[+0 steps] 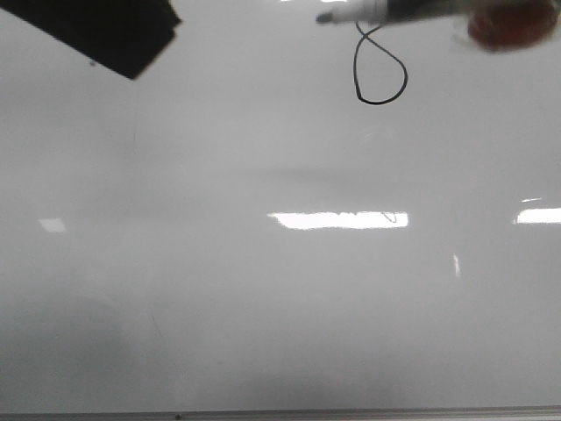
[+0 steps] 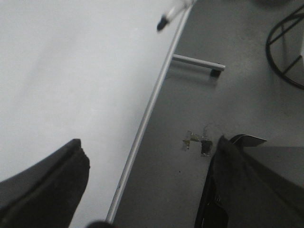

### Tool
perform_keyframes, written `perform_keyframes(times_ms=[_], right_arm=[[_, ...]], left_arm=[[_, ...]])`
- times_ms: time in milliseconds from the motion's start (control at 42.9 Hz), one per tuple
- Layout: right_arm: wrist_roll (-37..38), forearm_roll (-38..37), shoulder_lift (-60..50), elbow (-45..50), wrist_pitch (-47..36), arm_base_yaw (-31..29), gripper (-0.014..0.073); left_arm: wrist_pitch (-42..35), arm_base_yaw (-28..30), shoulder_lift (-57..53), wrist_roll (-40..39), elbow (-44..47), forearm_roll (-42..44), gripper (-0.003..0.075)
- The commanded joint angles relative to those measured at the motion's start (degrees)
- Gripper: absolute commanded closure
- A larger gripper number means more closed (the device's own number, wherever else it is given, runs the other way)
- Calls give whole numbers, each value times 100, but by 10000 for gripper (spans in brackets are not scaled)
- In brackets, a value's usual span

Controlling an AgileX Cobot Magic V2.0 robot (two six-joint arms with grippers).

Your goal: Write number 8 on whiteboard

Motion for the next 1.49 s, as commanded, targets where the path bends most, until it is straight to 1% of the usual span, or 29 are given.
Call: perform_keyframes(times_ms=[0,93,210,280,396,443,513,606,676,769,862,909,956,1002,1049,1095,1119,1165,1212,1258,1352,1422,1468], right_arm=[[-498,411,-95,175,-246,21,654],[-831,669,-95,370,-335,21,654],[-886,731,-95,400,-491,21,654],[-886,744,-95,400,-504,21,654],[-886,744,-95,400,-481,21,654],[-886,744,-95,400,-481,21,654],[-886,755,-95,400,-481,21,654],[-886,774,-95,400,-486,21,654],[-886,801,-95,400,-486,21,654],[-886,807,-95,400,-492,21,654],[-886,812,-95,400,-492,21,648],[-886,812,-95,400,-482,21,623],[-886,812,-95,400,-474,21,570],[-886,808,-95,391,-436,12,482],[-878,798,-95,393,-372,13,351],[-845,759,-95,388,-273,8,246],[-787,722,-95,375,-193,-9,181],[-606,565,-158,362,-39,-62,89],[-336,364,-231,355,49,-142,32],[-28,134,-322,355,64,-237,19],[585,-378,-570,355,55,-467,22],[931,-666,-746,355,55,-629,22],[1048,-803,-869,355,49,-715,22]], left_arm=[[-416,-425,198,121,-293,-202,186],[-476,-795,512,189,-479,-214,186],[-518,-1180,943,594,-747,-578,186],[-548,-1304,1139,765,-865,-661,186],[-674,-1305,1289,809,-926,-670,199],[-721,-1305,1317,827,-926,-670,229],[-758,-1294,1338,825,-926,-670,304],[-758,-1294,1338,825,-926,-670,432],[-758,-1294,1338,825,-926,-626,511],[-758,-1294,1338,825,-926,-579,587],[-758,-1294,1338,825,-926,-580,628],[-758,-1294,1338,825,-926,-580,629],[-758,-1294,1338,825,-926,-567,628],[-758,-1294,1338,811,-926,-524,626],[-758,-1294,1338,709,-926,-397,625],[-758,-1294,1316,486,-926,-178,625],[-758,-1294,1302,281,-926,4,625],[-746,-1282,1245,-169,-926,412,625],[-716,-1282,1157,-734,-926,941,625],[-620,-1282,1076,-1415,-926,1575,625],[-313,-1282,837,-2908,-926,2896,626],[114,-1209,674,-4136,-926,3940,626],[486,-1040,539,-4842,-926,4474,626]])
